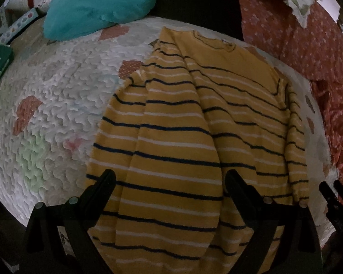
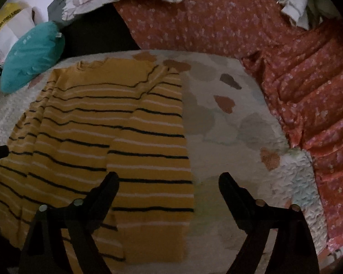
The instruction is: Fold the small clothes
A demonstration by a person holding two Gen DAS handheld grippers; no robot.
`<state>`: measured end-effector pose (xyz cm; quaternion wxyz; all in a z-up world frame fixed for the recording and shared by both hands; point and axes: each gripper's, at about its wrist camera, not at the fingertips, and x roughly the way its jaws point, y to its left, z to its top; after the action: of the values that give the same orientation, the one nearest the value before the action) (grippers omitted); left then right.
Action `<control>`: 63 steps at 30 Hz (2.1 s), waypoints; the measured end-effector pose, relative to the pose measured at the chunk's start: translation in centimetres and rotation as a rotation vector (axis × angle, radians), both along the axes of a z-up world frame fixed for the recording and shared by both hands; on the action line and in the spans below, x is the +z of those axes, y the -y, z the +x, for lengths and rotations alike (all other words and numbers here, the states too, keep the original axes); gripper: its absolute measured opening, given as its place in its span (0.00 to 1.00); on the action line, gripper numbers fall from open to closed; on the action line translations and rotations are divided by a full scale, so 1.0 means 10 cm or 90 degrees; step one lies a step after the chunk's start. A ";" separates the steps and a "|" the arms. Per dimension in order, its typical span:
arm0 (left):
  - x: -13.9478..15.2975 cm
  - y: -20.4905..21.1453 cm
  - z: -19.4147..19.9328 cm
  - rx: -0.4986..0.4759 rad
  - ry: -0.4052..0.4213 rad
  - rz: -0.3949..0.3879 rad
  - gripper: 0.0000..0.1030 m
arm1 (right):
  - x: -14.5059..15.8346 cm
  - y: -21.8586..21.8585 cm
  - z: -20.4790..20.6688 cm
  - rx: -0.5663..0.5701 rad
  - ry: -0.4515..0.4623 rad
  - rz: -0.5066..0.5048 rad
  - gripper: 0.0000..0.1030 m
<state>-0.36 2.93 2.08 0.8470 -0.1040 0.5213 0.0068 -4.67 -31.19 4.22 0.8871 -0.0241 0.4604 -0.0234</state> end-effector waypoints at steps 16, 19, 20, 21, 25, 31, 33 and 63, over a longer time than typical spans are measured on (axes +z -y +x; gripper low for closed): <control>-0.13 0.00 0.08 -0.001 -0.025 -0.005 0.93 | -0.16 0.09 0.58 -0.030 -0.034 -0.017 0.08; -0.14 0.01 0.08 -0.003 -0.026 -0.006 0.93 | -0.01 0.56 0.69 -0.132 -0.012 -0.127 0.09; -0.14 0.02 0.08 -0.004 -0.027 -0.007 0.93 | 0.01 0.71 0.72 -0.161 -0.012 -0.153 0.10; -0.14 0.02 0.09 -0.005 -0.027 -0.007 0.93 | 0.03 0.85 0.73 -0.181 -0.016 -0.160 0.12; -0.16 0.03 0.10 -0.007 -0.032 -0.008 0.93 | 0.17 1.41 0.55 -0.258 -0.002 -0.083 0.73; -0.21 0.06 0.12 -0.007 -0.044 -0.011 0.93 | -0.25 1.65 0.47 -0.245 -0.071 0.036 0.76; -0.23 0.08 0.12 -0.009 -0.046 -0.009 0.93 | -0.40 1.65 0.51 -0.236 -0.088 0.093 0.76; -0.07 -1.96 -0.39 0.285 -0.007 -0.067 0.93 | 0.07 -1.11 0.34 0.185 -0.107 0.210 0.58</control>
<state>-4.26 22.56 1.34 0.8147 -0.2612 0.4897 0.1680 -1.26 -20.08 4.93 0.8314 0.0532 0.5221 0.1825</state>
